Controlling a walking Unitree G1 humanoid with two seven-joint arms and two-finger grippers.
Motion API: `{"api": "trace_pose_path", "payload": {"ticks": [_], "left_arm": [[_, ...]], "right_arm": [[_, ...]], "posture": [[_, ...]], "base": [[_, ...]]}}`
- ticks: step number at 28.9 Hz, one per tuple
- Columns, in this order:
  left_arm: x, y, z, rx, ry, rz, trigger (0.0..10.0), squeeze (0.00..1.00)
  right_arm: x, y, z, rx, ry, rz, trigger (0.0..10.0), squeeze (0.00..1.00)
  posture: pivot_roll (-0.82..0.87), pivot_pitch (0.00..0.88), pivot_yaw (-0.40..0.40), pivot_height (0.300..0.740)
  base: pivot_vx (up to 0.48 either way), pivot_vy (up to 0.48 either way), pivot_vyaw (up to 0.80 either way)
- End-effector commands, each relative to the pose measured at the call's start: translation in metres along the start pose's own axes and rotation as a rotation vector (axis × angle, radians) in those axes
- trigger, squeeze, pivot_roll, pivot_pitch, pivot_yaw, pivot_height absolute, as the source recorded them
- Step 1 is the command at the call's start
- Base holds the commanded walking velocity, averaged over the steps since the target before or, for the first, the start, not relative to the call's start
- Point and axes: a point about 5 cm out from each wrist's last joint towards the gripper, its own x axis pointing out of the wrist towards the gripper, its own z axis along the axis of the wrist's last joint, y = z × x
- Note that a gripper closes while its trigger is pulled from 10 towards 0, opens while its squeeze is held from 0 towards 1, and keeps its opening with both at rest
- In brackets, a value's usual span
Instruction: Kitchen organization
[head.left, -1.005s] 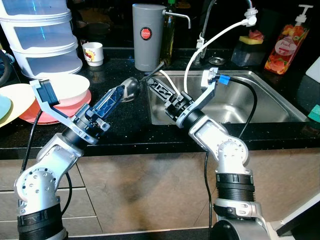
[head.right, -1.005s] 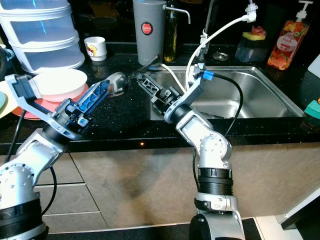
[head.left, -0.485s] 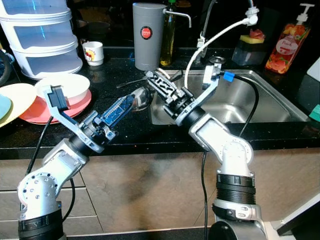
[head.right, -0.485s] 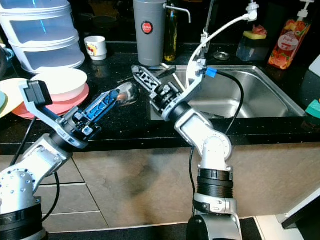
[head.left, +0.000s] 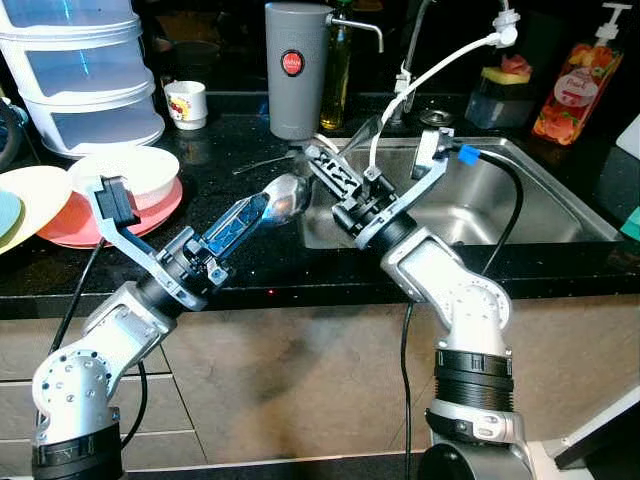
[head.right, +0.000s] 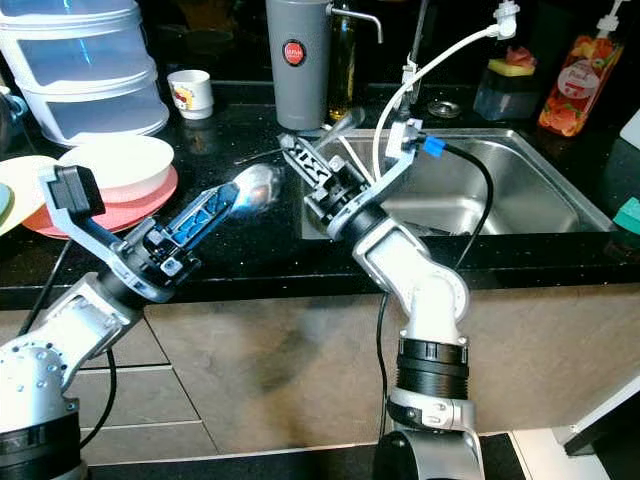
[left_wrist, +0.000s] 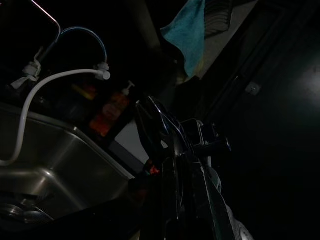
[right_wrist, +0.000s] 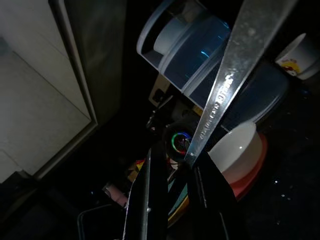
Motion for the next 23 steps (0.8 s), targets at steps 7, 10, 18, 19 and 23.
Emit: {"api": "trace_pose_path", "payload": {"ticks": [7,10,18,19,23], "left_arm": [[0.001,-0.002,-0.001,0.019,0.041,0.011,0.0,0.0],[0.001,0.003,0.0,0.064,0.035,0.065,0.0,0.61],[0.001,0.012,0.011,0.133,-0.015,0.153,10.0,1.0],[0.001,0.012,0.011,0.133,-0.015,0.153,10.0,1.0],[0.0,0.019,0.017,0.276,-0.01,0.239,10.0,1.0]], "right_arm": [[-0.001,-0.004,0.001,-0.028,-0.001,-0.053,0.0,0.0],[-0.001,-0.004,0.003,-0.024,-0.009,-0.055,0.0,0.0],[-0.004,-0.009,0.01,-0.031,-0.045,-0.08,0.0,0.0],[-0.004,-0.009,0.01,-0.031,-0.045,-0.08,0.0,0.0],[-0.006,-0.012,0.021,-0.079,-0.091,-0.107,0.0,0.0]], "posture": [[0.02,0.106,0.007,0.74],[0.02,0.108,0.006,0.74],[0.02,0.11,0.001,0.74],[0.02,0.11,0.001,0.74],[0.02,0.11,0.001,0.74]], "base": [[0.0,0.0,0.0],[0.0,0.0,0.0],[0.0,0.0,0.0],[0.0,0.0,0.0],[0.0,0.0,0.0]]}}
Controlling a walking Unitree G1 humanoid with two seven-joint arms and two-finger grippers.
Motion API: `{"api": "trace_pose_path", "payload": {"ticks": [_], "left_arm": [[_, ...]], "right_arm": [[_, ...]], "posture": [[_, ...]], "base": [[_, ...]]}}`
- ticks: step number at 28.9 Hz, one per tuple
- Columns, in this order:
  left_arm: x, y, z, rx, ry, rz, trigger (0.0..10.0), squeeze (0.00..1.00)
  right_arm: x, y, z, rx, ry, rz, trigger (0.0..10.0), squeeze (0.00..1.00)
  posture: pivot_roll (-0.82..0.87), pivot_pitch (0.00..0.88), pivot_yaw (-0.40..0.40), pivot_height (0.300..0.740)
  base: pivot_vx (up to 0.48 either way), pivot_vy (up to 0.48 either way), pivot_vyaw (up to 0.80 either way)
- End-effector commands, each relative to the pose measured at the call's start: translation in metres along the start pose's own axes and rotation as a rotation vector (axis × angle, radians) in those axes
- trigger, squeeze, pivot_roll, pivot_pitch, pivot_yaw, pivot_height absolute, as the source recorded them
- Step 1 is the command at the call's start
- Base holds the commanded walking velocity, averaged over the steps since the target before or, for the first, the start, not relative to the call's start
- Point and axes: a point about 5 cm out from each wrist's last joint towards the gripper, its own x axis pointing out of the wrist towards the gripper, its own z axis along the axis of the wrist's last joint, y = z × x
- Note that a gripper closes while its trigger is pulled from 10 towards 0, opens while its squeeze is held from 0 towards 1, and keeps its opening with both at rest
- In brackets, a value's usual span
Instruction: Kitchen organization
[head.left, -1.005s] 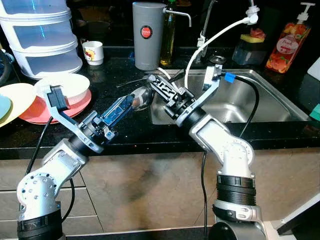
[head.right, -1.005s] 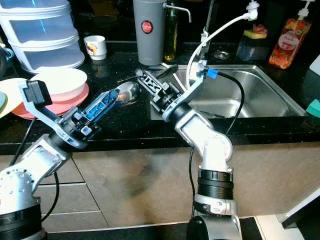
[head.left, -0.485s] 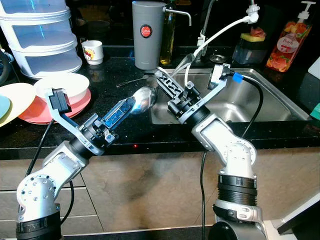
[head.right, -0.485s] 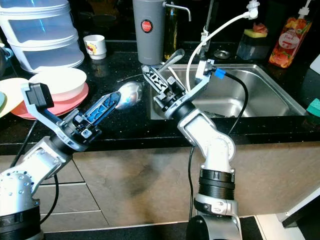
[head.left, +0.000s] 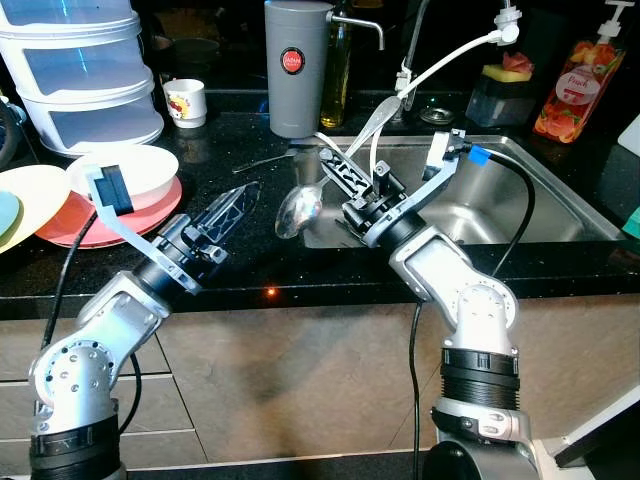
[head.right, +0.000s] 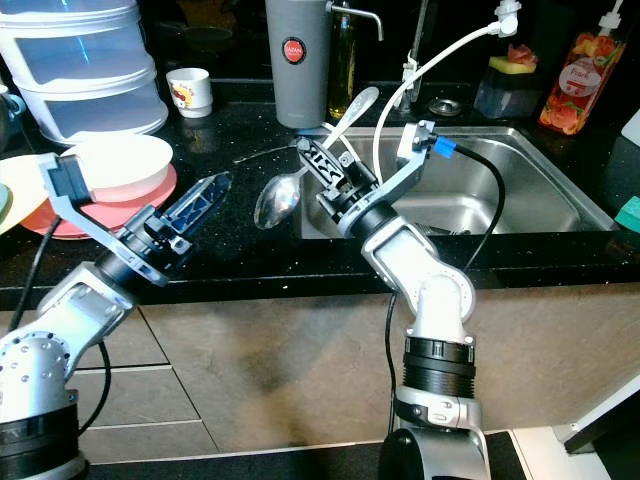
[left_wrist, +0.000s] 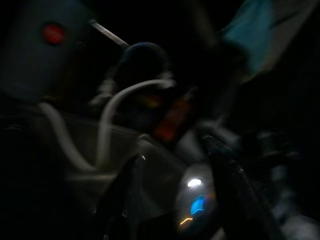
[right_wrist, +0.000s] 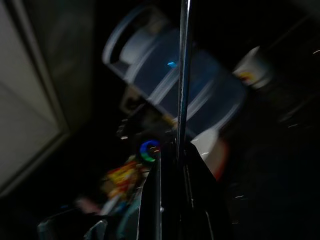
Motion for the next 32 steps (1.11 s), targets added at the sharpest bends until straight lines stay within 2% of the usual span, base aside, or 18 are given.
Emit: {"api": "trace_pose_path", "payload": {"ticks": [1,3,4,5,6,7,8,10,12,14,16,17,20,23,28,32], "left_arm": [[0.002,0.008,0.001,0.166,0.049,0.09,10.0,0.0],[0.007,0.009,-0.002,0.303,0.118,0.114,10.0,0.0],[0.007,0.009,-0.002,0.303,0.118,0.114,10.0,0.0],[0.01,0.009,-0.003,0.422,0.156,0.125,10.0,0.0],[0.01,0.009,-0.003,0.422,0.156,0.125,10.0,0.0],[0.022,0.01,-0.004,0.655,0.219,0.203,10.0,0.0],[0.022,0.01,-0.004,0.655,0.219,0.203,10.0,0.0],[0.03,0.014,-0.004,0.755,0.261,0.289,10.0,0.0],[0.033,0.014,-0.005,0.851,0.298,0.314,10.0,0.0],[0.035,0.015,-0.006,0.849,0.296,0.341,10.0,0.0],[0.034,0.022,-0.002,0.681,0.199,0.451,10.0,0.0],[0.033,0.024,0.0,0.679,0.177,0.481,10.0,0.0],[0.029,0.032,0.009,0.742,0.127,0.581,10.0,0.0],[0.026,0.036,0.018,0.767,0.071,0.64,10.0,0.0],[0.025,0.034,0.021,0.789,0.077,0.636,10.0,0.0],[0.027,0.034,0.02,0.772,0.089,0.616,10.0,0.0]], "right_arm": [[0.001,-0.002,0.02,-0.139,-0.104,-0.06,0.0,0.0],[0.0,-0.013,0.04,-0.312,-0.22,-0.223,0.0,0.0],[0.0,-0.013,0.04,-0.312,-0.22,-0.223,0.0,0.0],[-0.002,-0.017,0.048,-0.401,-0.259,-0.289,3.4,0.0],[-0.002,-0.017,0.048,-0.401,-0.259,-0.289,3.4,0.0],[-0.005,-0.02,0.059,-0.67,-0.271,-0.368,10.0,0.0],[-0.005,-0.02,0.059,-0.67,-0.271,-0.368,10.0,0.0],[-0.007,-0.019,0.06,-0.815,-0.271,-0.384,10.0,0.0],[-0.008,-0.02,0.059,-0.905,-0.262,-0.404,10.0,0.0],[-0.01,-0.024,0.055,-0.962,-0.24,-0.424,10.0,0.0],[-0.014,-0.029,0.05,-1.017,-0.22,-0.437,10.0,0.0],[-0.014,-0.03,0.047,-1.036,-0.21,-0.431,10.0,0.0],[-0.012,-0.031,0.04,-1.107,-0.185,-0.403,10.0,0.0],[-0.011,-0.032,0.033,-1.152,-0.167,-0.385,10.0,0.0],[-0.013,-0.035,0.03,-1.153,-0.169,-0.394,10.0,0.0],[-0.014,-0.036,0.029,-1.15,-0.175,-0.405,10.0,0.0]], "posture": [[0.02,0.111,0.001,0.74],[0.02,0.111,0.002,0.74],[0.02,0.111,0.002,0.74],[0.02,0.111,0.002,0.74],[0.02,0.111,0.002,0.74],[0.02,0.112,0.004,0.74],[0.02,0.112,0.004,0.74],[0.03,0.114,0.011,0.74],[0.03,0.115,0.017,0.74],[0.03,0.118,0.022,0.74],[0.03,0.122,0.026,0.74],[0.03,0.126,0.028,0.74],[0.03,0.133,0.029,0.74],[0.02,0.137,0.027,0.74],[0.03,0.136,0.025,0.74],[0.03,0.136,0.025,0.74]], "base": [[0.0,0.0,0.0],[0.0,0.0,0.0],[0.0,0.0,0.0],[0.0,0.0,0.0],[0.0,0.0,0.0],[0.0,0.0,0.0],[0.0,0.0,0.0],[0.0,0.0,0.0],[0.0,0.0,0.0],[0.0,0.0,0.0],[0.0,0.0,0.0],[0.0,0.0,0.0],[0.0,0.0,0.0],[0.0,0.0,0.0],[0.0,0.0,0.0],[0.0,0.0,0.0]]}}
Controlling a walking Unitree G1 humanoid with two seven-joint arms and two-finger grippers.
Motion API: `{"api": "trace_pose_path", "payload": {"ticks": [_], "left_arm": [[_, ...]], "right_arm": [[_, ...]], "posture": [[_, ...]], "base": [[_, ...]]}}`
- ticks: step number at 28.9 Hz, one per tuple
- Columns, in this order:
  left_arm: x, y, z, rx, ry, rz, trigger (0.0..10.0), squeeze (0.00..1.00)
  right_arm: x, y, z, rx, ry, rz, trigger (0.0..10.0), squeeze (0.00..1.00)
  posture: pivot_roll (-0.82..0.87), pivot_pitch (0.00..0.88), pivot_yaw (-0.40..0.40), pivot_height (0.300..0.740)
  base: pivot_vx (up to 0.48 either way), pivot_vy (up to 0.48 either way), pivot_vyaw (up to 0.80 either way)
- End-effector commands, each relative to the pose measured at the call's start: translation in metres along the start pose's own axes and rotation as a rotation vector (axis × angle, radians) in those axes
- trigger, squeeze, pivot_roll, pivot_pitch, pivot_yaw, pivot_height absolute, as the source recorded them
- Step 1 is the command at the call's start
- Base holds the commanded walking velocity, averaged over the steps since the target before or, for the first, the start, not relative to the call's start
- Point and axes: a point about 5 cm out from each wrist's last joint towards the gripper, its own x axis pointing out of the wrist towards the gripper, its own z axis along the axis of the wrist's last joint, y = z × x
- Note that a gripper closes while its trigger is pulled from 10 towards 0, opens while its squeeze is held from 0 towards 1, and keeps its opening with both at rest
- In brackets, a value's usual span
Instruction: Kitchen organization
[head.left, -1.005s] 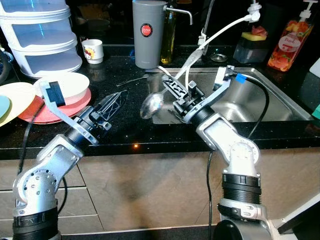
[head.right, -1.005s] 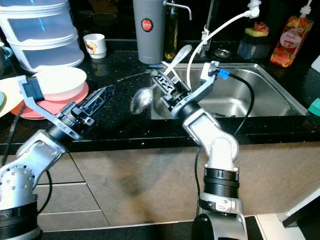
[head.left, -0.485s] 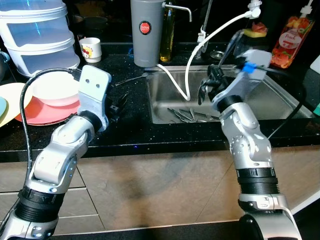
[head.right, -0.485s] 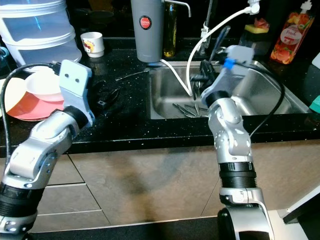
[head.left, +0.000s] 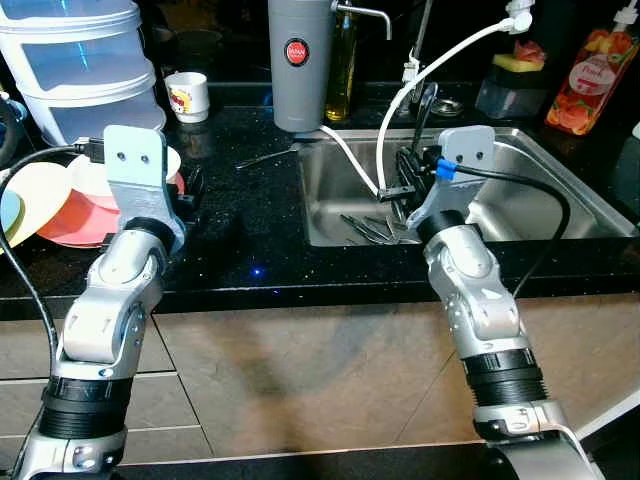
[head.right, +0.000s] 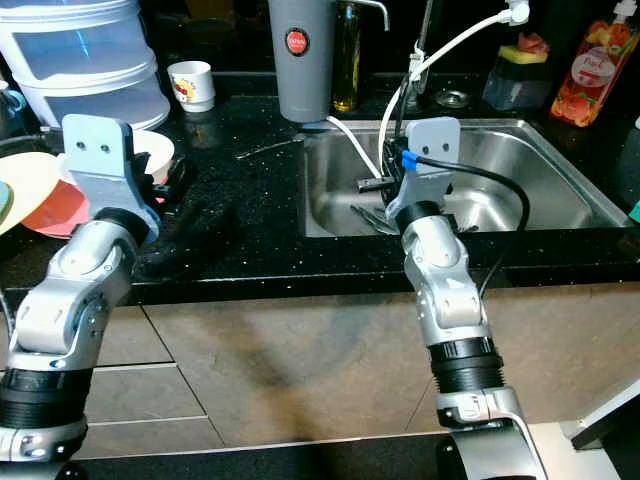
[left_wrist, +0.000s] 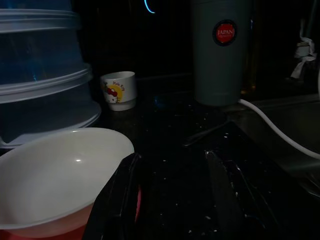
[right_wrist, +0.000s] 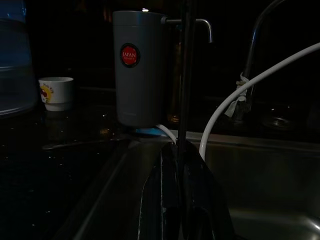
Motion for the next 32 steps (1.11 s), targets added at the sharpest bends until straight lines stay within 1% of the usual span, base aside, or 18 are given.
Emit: {"api": "trace_pose_path", "payload": {"ticks": [1,6,10,21,32], "left_arm": [[0.002,0.001,0.004,0.01,-0.01,-0.011,10.0,0.0],[0.001,-0.004,0.003,0.037,-0.021,-0.044,10.0,0.0],[0.001,-0.005,0.003,0.032,-0.022,-0.052,10.0,0.0],[0.0,-0.008,0.006,0.043,-0.039,-0.077,10.0,0.0],[0.0,-0.01,0.008,0.029,-0.048,-0.091,10.0,0.0]], "right_arm": [[-0.002,-0.001,-0.005,0.002,0.006,-0.017,10.0,0.0],[-0.005,-0.002,-0.008,0.02,0.02,-0.031,10.0,0.0],[-0.006,-0.002,-0.009,0.021,0.022,-0.03,10.0,0.0],[-0.006,0.001,-0.01,0.032,0.022,-0.029,10.0,0.0],[-0.006,0.001,-0.009,0.034,0.019,-0.029,10.0,0.0]], "posture": [[0.02,0.137,0.027,0.74],[0.02,0.133,0.031,0.74],[0.02,0.13,0.031,0.74],[0.03,0.125,0.032,0.74],[0.03,0.127,0.032,0.74]], "base": [[0.0,0.0,0.0],[0.0,0.0,0.0],[0.266,0.0,0.0],[0.358,0.0,0.0],[0.376,0.0,0.0]]}}
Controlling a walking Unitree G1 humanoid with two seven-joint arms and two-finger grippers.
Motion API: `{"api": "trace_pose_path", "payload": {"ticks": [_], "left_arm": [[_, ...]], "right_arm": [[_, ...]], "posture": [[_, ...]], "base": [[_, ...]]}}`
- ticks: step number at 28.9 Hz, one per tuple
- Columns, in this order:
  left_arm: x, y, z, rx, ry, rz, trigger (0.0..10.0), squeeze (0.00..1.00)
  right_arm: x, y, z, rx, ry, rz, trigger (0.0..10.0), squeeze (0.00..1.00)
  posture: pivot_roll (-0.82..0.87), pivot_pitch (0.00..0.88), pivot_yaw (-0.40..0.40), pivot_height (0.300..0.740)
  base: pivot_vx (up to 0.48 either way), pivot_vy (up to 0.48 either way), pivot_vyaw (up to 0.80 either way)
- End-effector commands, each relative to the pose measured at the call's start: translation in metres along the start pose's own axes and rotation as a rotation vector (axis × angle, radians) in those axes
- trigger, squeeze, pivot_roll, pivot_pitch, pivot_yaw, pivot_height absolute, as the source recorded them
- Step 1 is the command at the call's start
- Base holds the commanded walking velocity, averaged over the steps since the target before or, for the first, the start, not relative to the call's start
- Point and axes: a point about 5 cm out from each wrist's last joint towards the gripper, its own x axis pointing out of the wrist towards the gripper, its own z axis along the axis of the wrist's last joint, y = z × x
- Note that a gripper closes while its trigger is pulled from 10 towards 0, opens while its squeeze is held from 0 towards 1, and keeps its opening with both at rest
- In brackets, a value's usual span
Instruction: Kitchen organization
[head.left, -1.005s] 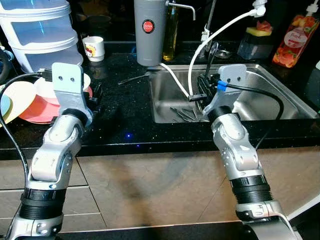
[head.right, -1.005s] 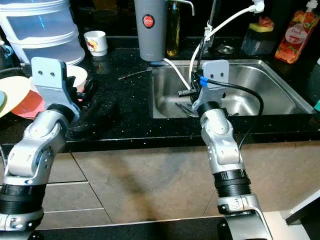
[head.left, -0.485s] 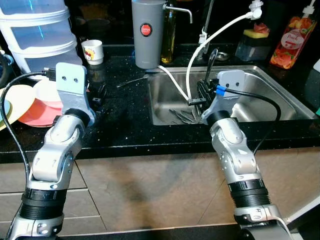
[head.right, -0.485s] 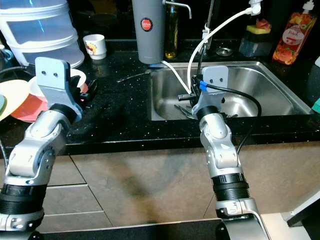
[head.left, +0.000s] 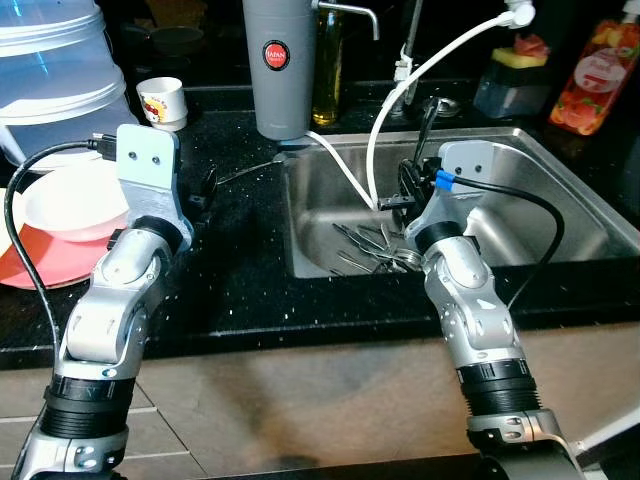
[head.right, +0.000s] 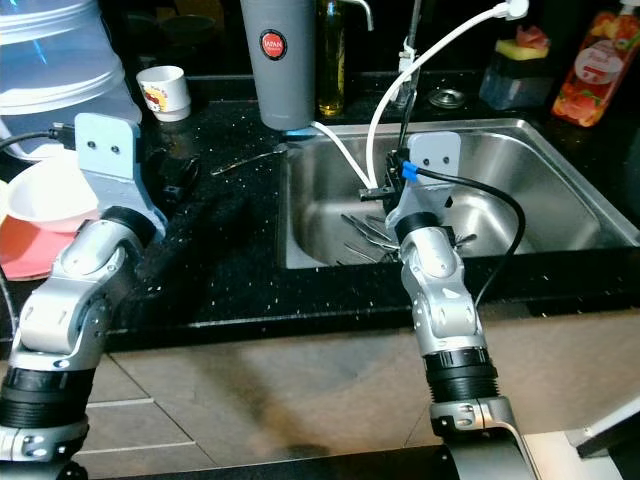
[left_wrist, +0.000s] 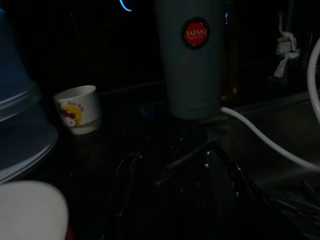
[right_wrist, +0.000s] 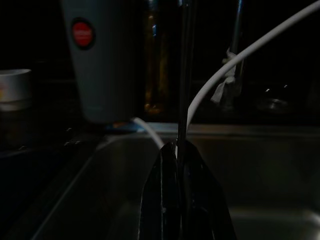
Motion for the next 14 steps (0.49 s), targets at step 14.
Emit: {"api": "trace_pose_path", "payload": {"ticks": [14], "left_arm": [[-0.0012,-0.0034,0.0052,0.019,-0.023,-0.02,10.0,0.0]], "right_arm": [[0.0009,0.0026,0.0015,0.014,-0.009,0.005,10.0,0.0]], "posture": [[0.03,0.129,0.028,0.74]], "base": [[0.064,0.0,0.0]]}}
